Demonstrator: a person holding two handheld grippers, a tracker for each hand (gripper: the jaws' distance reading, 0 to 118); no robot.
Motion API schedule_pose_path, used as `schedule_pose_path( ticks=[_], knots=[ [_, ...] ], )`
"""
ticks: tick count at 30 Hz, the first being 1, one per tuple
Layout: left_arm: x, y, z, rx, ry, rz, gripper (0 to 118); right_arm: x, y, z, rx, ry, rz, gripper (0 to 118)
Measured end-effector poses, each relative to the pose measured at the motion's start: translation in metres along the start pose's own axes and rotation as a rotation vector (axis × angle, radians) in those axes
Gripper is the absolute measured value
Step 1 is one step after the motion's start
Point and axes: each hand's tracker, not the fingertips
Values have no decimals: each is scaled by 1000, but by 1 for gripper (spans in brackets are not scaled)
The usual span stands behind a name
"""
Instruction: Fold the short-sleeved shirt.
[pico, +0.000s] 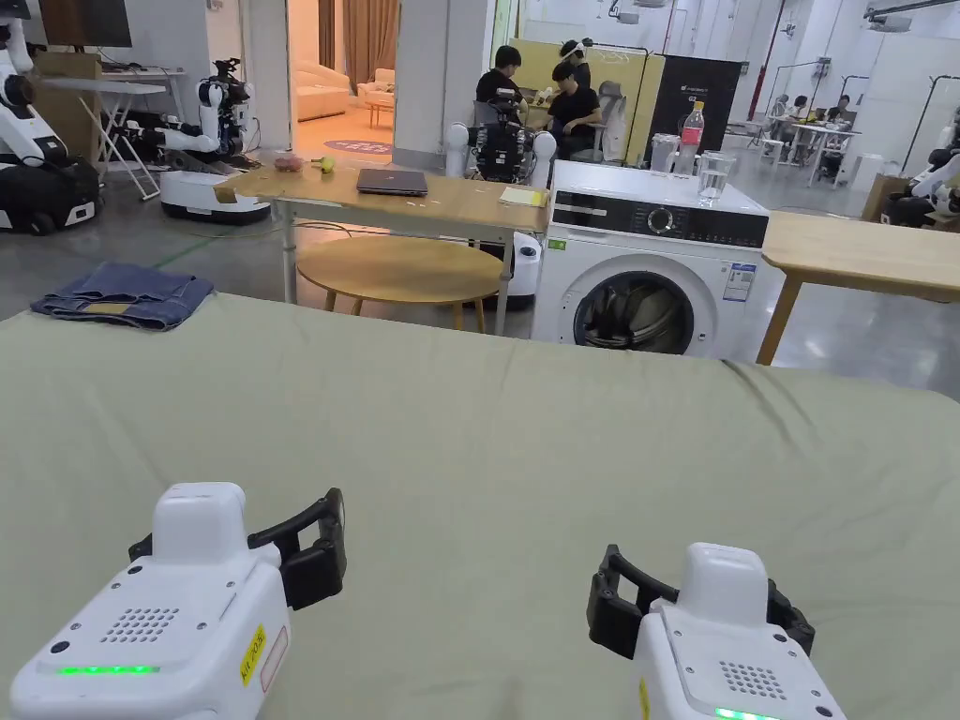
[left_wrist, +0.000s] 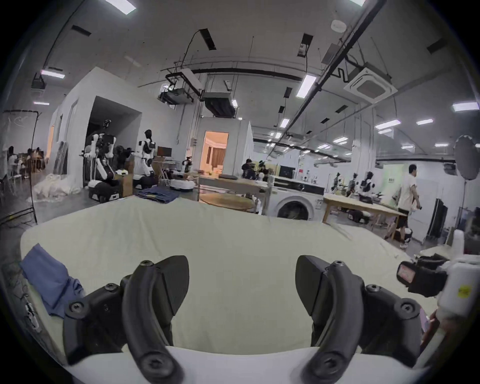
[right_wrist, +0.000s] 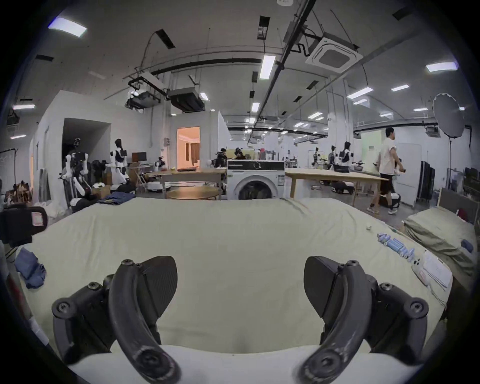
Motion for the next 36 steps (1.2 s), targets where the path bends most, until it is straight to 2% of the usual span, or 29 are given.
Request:
schedule_pose_path(
  ticks=[3, 7, 12, 14, 18, 22, 28, 36],
  knots=[
    [3, -4, 3, 54, 6, -38, 85, 1, 1, -2, -21, 7, -28, 101],
    [7, -4, 0, 27, 28, -96, 85, 3, 5, -2, -28, 62, -85, 101],
    [5, -4, 2, 30, 33, -92, 85, -1, 9, 2, -16, 85, -88, 101],
    [3, -4, 1, 28, 37, -98, 85, -3, 12, 1, -27, 73, -108, 101],
    [0, -4, -1, 16, 57, -118, 85, -13, 10, 0, -85, -53, -150, 101],
    [-4, -4, -1, 7, 61, -116, 85, -17, 7, -4, -120, -45, -150, 101],
    [-6, -4, -1, -1, 61, -125, 85, -9, 10, -8, -136, 12, -212, 101],
    [-7, -5, 1, 6, 64, -131, 85, -8, 9, -9, -139, 6, -154, 101]
  ],
)
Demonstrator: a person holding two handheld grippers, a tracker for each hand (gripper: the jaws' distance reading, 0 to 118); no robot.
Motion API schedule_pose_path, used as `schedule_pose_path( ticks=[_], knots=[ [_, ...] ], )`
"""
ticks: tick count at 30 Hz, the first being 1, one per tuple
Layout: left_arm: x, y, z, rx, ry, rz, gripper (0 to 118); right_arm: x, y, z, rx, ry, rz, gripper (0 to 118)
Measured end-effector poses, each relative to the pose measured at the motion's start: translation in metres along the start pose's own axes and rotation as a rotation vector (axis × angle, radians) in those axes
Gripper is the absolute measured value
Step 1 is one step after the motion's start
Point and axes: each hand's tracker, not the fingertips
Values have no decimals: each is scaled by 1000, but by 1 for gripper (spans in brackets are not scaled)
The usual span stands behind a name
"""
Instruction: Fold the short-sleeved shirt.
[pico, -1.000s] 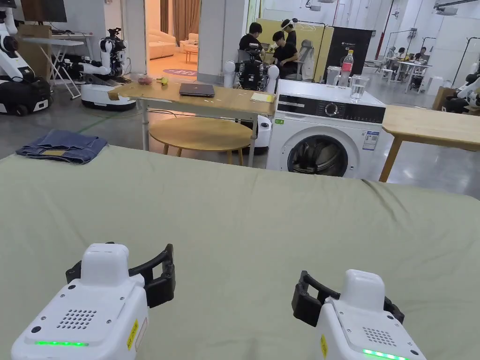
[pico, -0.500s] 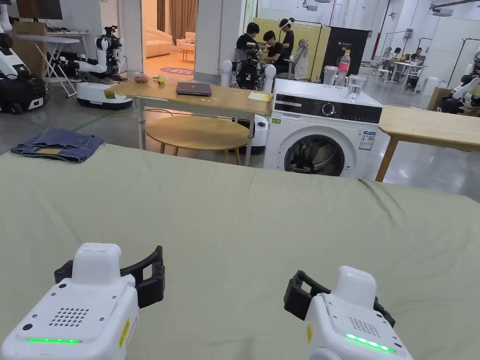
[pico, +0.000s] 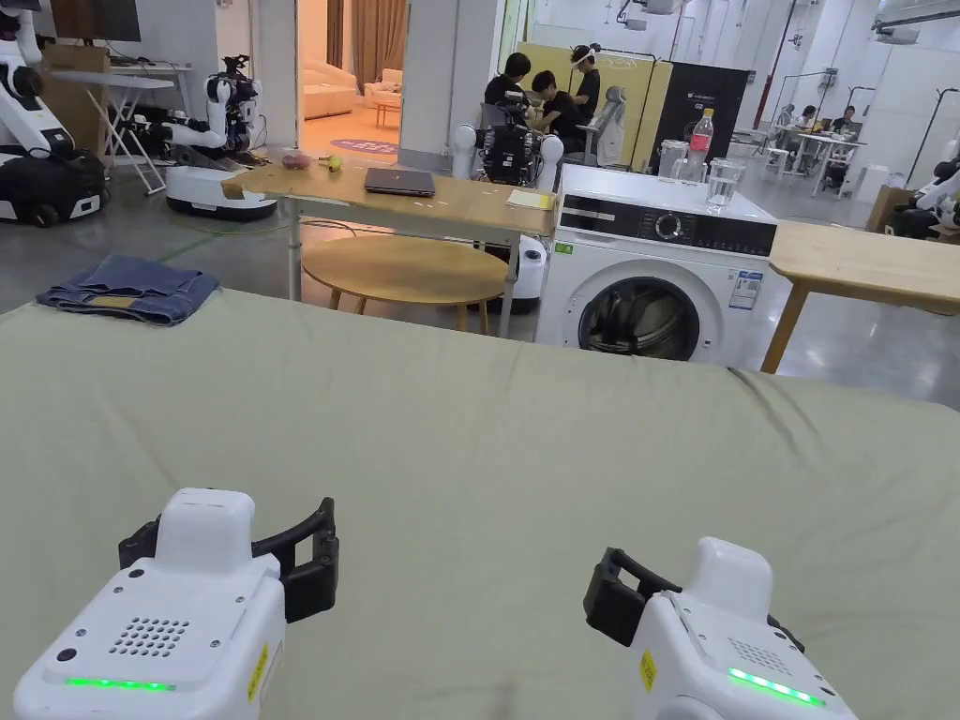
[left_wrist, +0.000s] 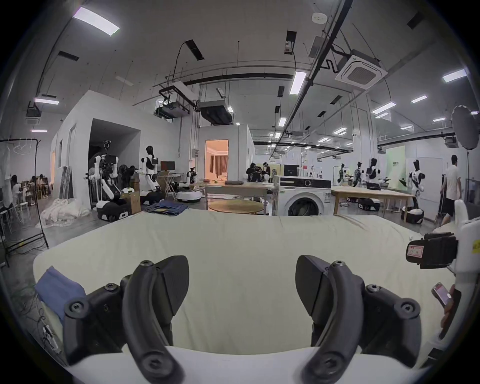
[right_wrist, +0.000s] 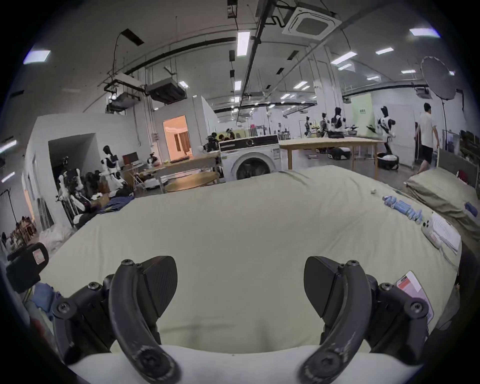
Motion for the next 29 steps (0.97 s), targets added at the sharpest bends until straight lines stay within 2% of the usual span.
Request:
schedule_pose_path(
  ticks=[26, 29],
  knots=[
    [-3, -1, -20, -42, -5, -99, 85, -5, 4, -10, 60, -59, 95, 101],
    [-3, -1, -19, -41, -10, -105, 85, 0, 6, -13, 30, -28, 88, 101]
  ],
)
